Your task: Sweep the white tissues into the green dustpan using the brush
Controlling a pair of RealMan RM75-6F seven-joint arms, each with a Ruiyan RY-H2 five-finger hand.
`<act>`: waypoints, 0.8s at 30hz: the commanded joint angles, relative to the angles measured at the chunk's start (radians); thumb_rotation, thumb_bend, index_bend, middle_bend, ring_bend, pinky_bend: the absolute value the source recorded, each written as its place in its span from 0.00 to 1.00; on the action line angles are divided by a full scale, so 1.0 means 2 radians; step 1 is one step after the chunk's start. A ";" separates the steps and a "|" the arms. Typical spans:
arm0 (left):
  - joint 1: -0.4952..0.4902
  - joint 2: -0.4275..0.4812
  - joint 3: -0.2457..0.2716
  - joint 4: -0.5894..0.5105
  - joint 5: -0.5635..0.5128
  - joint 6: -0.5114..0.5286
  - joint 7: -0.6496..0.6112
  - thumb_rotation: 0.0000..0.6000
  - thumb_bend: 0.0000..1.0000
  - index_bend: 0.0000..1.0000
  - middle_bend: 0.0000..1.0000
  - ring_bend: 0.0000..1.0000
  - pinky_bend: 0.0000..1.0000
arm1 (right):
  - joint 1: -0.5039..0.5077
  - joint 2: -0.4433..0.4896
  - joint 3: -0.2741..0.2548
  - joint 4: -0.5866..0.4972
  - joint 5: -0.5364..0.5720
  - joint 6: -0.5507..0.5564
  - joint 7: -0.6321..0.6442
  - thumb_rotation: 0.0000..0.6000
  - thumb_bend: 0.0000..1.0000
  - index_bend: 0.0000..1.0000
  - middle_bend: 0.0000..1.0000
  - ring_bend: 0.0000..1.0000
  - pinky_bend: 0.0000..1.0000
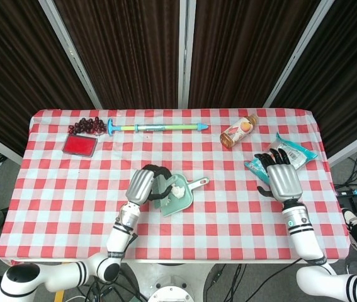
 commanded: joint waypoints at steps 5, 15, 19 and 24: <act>-0.015 -0.027 -0.017 0.036 0.002 -0.001 -0.024 1.00 0.48 0.49 0.53 0.41 0.33 | -0.003 0.000 0.003 0.000 0.000 -0.001 -0.001 1.00 0.07 0.17 0.21 0.06 0.00; -0.044 -0.052 -0.046 0.059 -0.005 -0.009 -0.037 1.00 0.48 0.49 0.53 0.41 0.33 | -0.007 0.002 0.008 -0.006 0.000 0.001 -0.005 1.00 0.08 0.17 0.21 0.06 0.00; -0.039 -0.030 -0.047 0.047 0.002 0.000 -0.036 1.00 0.48 0.49 0.53 0.40 0.33 | -0.009 0.006 0.010 -0.007 0.001 0.001 -0.004 1.00 0.08 0.17 0.21 0.06 0.00; -0.016 0.043 -0.035 0.004 0.007 -0.007 -0.028 1.00 0.48 0.49 0.53 0.41 0.33 | -0.012 0.009 0.010 -0.005 0.000 -0.001 0.001 1.00 0.08 0.17 0.21 0.06 0.00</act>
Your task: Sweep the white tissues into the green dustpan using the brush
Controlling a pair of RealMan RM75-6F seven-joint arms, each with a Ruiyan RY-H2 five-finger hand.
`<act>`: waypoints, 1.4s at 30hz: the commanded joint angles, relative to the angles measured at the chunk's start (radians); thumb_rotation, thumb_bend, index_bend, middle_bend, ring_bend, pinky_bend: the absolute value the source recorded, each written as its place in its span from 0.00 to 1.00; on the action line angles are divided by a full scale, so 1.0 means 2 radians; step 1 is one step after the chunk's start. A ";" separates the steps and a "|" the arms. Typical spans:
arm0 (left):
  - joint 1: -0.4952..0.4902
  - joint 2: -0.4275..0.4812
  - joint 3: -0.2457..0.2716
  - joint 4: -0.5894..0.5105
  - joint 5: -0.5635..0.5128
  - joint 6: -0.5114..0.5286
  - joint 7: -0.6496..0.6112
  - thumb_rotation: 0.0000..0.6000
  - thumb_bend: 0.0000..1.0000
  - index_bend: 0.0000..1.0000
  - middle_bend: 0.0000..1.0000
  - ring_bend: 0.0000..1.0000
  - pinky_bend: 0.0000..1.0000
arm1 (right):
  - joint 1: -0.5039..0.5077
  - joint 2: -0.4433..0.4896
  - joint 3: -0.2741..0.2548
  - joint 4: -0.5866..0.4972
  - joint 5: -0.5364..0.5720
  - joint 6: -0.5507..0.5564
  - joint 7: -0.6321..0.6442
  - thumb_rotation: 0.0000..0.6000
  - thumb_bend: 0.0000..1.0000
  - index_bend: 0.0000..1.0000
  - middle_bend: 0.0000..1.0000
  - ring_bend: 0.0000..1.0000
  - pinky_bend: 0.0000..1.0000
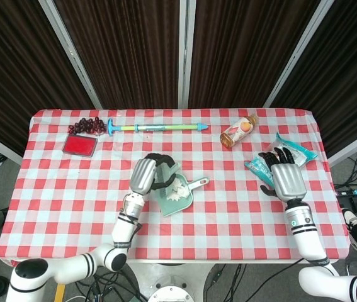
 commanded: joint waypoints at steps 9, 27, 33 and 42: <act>0.031 0.180 0.049 -0.082 -0.087 -0.113 0.213 1.00 0.48 0.48 0.53 0.41 0.28 | -0.005 0.000 -0.001 0.006 -0.005 -0.005 0.010 1.00 0.08 0.17 0.21 0.06 0.00; 0.074 0.304 0.060 -0.220 -0.173 -0.074 0.245 1.00 0.38 0.22 0.26 0.25 0.24 | -0.033 0.045 -0.005 -0.010 -0.018 0.000 0.050 1.00 0.14 0.17 0.21 0.04 0.00; 0.147 0.361 0.100 -0.203 -0.089 -0.003 0.161 1.00 0.36 0.25 0.27 0.25 0.22 | -0.063 0.092 -0.025 0.008 -0.081 -0.004 0.155 1.00 0.19 0.17 0.16 0.00 0.00; 0.247 0.405 0.168 -0.201 -0.030 0.081 0.106 1.00 0.29 0.25 0.27 0.25 0.19 | -0.138 0.088 -0.058 0.080 -0.182 0.101 0.288 1.00 0.21 0.17 0.15 0.00 0.00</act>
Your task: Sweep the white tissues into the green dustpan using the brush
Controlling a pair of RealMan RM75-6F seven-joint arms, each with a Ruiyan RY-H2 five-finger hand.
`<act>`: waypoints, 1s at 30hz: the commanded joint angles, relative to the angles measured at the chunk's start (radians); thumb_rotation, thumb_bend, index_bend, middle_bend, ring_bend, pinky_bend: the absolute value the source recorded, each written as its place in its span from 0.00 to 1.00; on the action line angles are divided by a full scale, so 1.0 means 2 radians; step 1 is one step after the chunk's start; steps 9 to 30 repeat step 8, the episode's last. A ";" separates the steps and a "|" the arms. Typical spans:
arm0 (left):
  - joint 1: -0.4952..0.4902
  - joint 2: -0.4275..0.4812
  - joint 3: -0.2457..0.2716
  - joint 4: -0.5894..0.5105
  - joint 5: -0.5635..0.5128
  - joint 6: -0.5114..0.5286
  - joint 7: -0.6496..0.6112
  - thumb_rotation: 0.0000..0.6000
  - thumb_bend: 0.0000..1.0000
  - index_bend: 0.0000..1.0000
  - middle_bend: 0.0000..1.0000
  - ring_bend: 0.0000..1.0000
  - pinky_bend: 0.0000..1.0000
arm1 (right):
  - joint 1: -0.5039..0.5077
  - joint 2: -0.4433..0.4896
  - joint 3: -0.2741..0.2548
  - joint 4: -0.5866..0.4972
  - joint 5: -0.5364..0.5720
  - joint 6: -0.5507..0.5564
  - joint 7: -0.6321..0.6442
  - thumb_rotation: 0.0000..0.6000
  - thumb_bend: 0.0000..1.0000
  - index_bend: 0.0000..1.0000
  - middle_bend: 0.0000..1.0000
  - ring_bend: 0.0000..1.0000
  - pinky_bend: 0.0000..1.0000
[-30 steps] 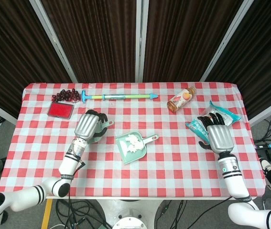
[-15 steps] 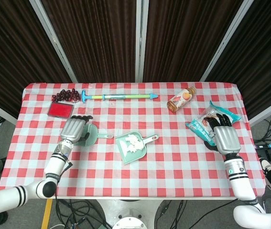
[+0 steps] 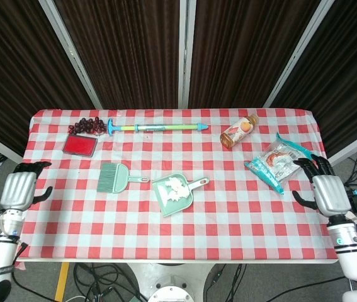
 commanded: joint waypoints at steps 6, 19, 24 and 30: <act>0.083 0.012 0.041 -0.010 0.045 0.097 -0.021 1.00 0.28 0.25 0.27 0.25 0.19 | -0.079 -0.016 -0.032 0.047 -0.052 0.097 0.062 1.00 0.21 0.17 0.15 0.00 0.00; 0.098 0.006 0.042 -0.010 0.056 0.121 -0.033 1.00 0.28 0.25 0.27 0.25 0.19 | -0.091 -0.017 -0.036 0.047 -0.056 0.109 0.066 1.00 0.21 0.17 0.15 0.00 0.00; 0.098 0.006 0.042 -0.010 0.056 0.121 -0.033 1.00 0.28 0.25 0.27 0.25 0.19 | -0.091 -0.017 -0.036 0.047 -0.056 0.109 0.066 1.00 0.21 0.17 0.15 0.00 0.00; 0.098 0.006 0.042 -0.010 0.056 0.121 -0.033 1.00 0.28 0.25 0.27 0.25 0.19 | -0.091 -0.017 -0.036 0.047 -0.056 0.109 0.066 1.00 0.21 0.17 0.15 0.00 0.00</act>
